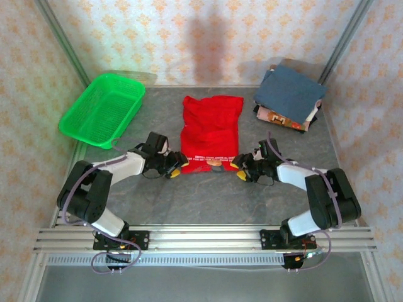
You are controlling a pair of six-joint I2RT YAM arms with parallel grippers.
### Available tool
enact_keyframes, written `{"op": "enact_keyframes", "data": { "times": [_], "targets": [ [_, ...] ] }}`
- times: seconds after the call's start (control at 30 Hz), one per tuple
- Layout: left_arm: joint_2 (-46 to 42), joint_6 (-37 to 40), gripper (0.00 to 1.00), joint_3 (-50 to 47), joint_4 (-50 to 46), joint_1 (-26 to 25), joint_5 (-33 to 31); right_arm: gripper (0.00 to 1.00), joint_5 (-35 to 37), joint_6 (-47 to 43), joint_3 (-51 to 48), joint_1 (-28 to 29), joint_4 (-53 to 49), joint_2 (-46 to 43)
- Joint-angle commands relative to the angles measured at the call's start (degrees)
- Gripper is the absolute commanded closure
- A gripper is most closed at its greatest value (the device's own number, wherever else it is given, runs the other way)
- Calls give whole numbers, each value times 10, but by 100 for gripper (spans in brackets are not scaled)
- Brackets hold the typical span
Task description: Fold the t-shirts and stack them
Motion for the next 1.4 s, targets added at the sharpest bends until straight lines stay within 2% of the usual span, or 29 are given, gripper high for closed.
{"op": "enact_keyframes", "data": {
  "times": [0.0,0.27,0.43,0.53,0.67,0.8,0.97,1.17,1.37],
  "targets": [
    [20,-8,44,12,17,-2,2,46,8,10,12,4,40,17],
    [77,-35,48,28,67,-2,13,50,15,17,27,4,61,59],
    [101,-56,52,42,103,-4,18,59,16,22,39,4,73,83],
    [116,-54,57,65,94,-11,19,67,18,25,47,5,73,96],
    [130,-54,70,84,86,-18,20,83,18,32,56,7,77,108],
    [130,-27,86,104,48,-21,21,93,22,29,60,10,56,98],
    [92,22,98,100,-31,-23,-2,99,34,25,47,11,9,57],
    [9,41,100,44,-80,-29,-32,100,47,25,20,18,-48,-33],
    [-98,44,100,4,-140,-68,-75,100,73,38,-7,47,-150,-171]
  ]
}}
